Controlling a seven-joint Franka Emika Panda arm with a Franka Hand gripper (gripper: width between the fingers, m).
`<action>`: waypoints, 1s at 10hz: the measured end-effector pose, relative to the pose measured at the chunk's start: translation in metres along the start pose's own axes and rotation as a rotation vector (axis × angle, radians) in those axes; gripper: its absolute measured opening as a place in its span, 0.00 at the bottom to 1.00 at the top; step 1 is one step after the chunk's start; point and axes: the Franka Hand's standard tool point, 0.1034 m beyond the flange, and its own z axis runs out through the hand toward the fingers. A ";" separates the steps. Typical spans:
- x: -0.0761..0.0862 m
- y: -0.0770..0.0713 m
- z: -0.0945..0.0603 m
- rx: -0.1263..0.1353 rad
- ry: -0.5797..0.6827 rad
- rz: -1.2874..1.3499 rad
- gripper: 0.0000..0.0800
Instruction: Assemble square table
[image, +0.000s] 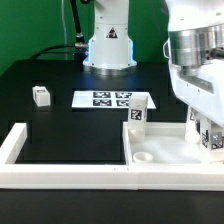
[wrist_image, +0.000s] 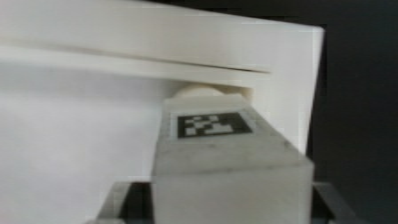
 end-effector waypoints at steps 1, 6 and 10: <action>0.000 0.000 0.000 0.000 -0.001 0.067 0.37; -0.005 0.000 0.001 0.002 -0.030 0.442 0.37; -0.011 -0.003 0.000 -0.010 0.042 -0.118 0.78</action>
Offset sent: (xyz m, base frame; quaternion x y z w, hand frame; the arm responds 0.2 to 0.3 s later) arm -0.0050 0.0100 0.0033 -0.0121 -0.0891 0.4366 0.8951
